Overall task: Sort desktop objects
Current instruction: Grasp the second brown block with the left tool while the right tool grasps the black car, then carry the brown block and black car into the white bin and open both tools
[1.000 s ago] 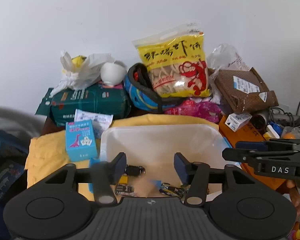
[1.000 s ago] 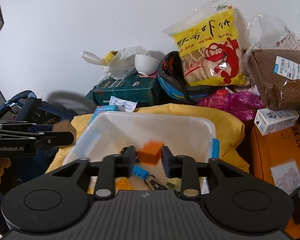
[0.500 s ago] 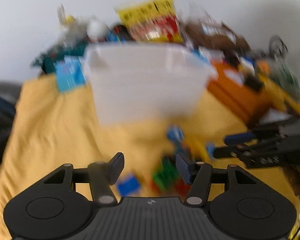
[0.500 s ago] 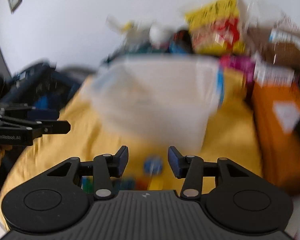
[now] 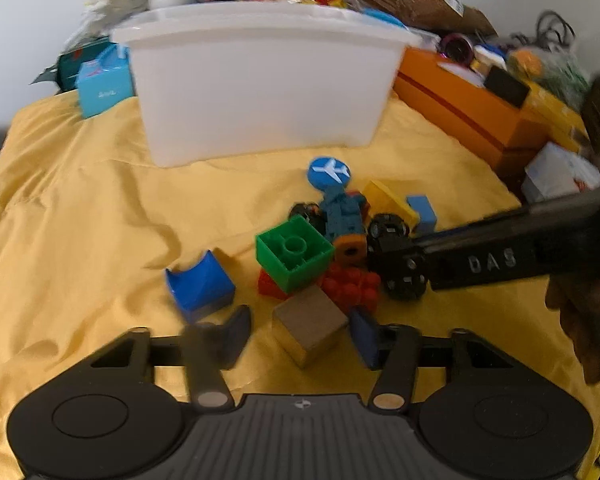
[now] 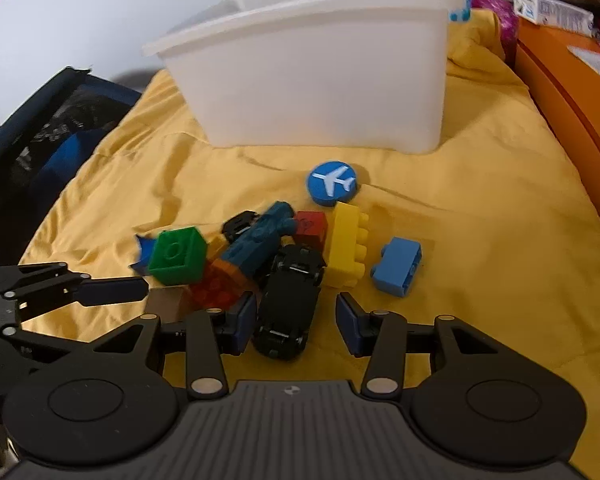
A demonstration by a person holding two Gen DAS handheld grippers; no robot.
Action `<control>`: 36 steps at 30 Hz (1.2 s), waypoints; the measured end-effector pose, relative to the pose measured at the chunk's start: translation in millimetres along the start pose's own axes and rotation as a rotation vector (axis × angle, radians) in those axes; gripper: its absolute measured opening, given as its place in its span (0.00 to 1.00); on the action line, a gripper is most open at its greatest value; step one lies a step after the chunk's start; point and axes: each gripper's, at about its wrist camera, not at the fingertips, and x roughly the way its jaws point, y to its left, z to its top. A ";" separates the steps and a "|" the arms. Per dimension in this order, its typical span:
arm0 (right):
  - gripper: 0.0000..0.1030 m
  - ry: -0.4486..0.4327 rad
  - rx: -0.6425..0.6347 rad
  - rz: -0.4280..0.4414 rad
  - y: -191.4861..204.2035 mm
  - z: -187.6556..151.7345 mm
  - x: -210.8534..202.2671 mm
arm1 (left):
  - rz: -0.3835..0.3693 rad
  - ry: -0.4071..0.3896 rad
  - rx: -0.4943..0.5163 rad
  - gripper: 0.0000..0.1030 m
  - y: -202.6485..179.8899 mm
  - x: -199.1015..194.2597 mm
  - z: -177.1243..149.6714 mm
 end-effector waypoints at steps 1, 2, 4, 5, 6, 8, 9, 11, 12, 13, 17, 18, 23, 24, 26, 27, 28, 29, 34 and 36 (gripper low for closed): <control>0.47 0.004 0.009 0.003 -1.7 -0.3 3.0 | -0.006 0.004 0.006 0.42 -0.1 0.0 -1.6; 0.47 0.007 0.012 0.012 -2.9 -1.2 4.6 | -0.003 -0.003 0.011 0.42 -0.7 -1.3 -2.7; 0.37 0.002 -0.002 0.024 -3.5 -1.1 4.3 | 0.000 -0.013 0.013 0.42 -0.5 -5.6 -3.7; 0.35 -0.008 -0.013 0.024 -3.0 -1.3 1.5 | -0.001 -0.017 0.007 0.42 1.1 -8.3 -4.0; 0.33 -0.016 -0.021 0.030 -3.1 -1.6 -2.2 | 0.001 -0.024 -0.003 0.42 2.4 -11.3 -3.9; 0.33 -0.036 -0.033 0.037 -3.8 -2.9 -11.5 | 0.005 -0.042 -0.025 0.42 6.8 -20.4 -3.0; 0.33 -0.045 -0.038 0.037 -3.7 -3.1 -15.2 | 0.002 -0.055 -0.034 0.42 8.9 -25.9 -2.0; 0.33 -0.068 -0.038 0.038 -6.1 -5.0 -26.1 | 0.002 -0.080 -0.055 0.42 13.7 -38.9 0.5; 0.33 -0.078 -0.040 0.036 -6.7 -5.6 -30.3 | 0.004 -0.091 -0.069 0.42 16.1 -45.1 2.5; 0.33 -0.093 -0.045 0.032 -6.8 -6.0 -35.7 | 0.005 -0.103 -0.084 0.42 18.8 -52.0 5.2; 0.33 -0.156 -0.036 0.036 -8.4 1.0 -57.5 | 0.022 -0.149 -0.124 0.42 28.3 -70.8 23.8; 0.33 -0.177 -0.030 0.037 -8.9 6.2 -63.9 | 0.030 -0.161 -0.134 0.42 31.4 -74.5 30.7; 0.34 -0.275 -0.007 0.051 -10.0 41.8 -87.5 | 0.050 -0.236 -0.150 0.42 43.1 -91.3 72.5; 0.34 -0.294 -0.006 0.054 -9.6 50.3 -91.4 | 0.050 -0.249 -0.144 0.42 44.6 -93.3 81.1; 0.34 -0.332 -0.015 0.055 -8.6 67.2 -98.9 | 0.057 -0.268 -0.135 0.42 48.5 -97.0 97.8; 0.34 -0.346 -0.017 0.054 -8.5 75.4 -100.9 | 0.060 -0.275 -0.133 0.42 50.6 -97.8 106.3; 0.34 -0.357 -0.016 0.054 -8.7 84.3 -102.6 | 0.065 -0.278 -0.133 0.42 52.6 -97.8 114.1; 0.34 -0.366 -0.017 0.053 -9.0 91.4 -104.0 | 0.069 -0.279 -0.134 0.42 54.6 -97.8 122.4; 0.34 -0.390 -0.016 0.049 -14.8 126.9 -108.9 | 0.077 -0.290 -0.118 0.42 62.0 -98.7 162.4; 0.34 -0.394 -0.021 0.044 -16.6 138.3 -110.7 | 0.085 -0.300 -0.110 0.42 64.1 -99.8 178.2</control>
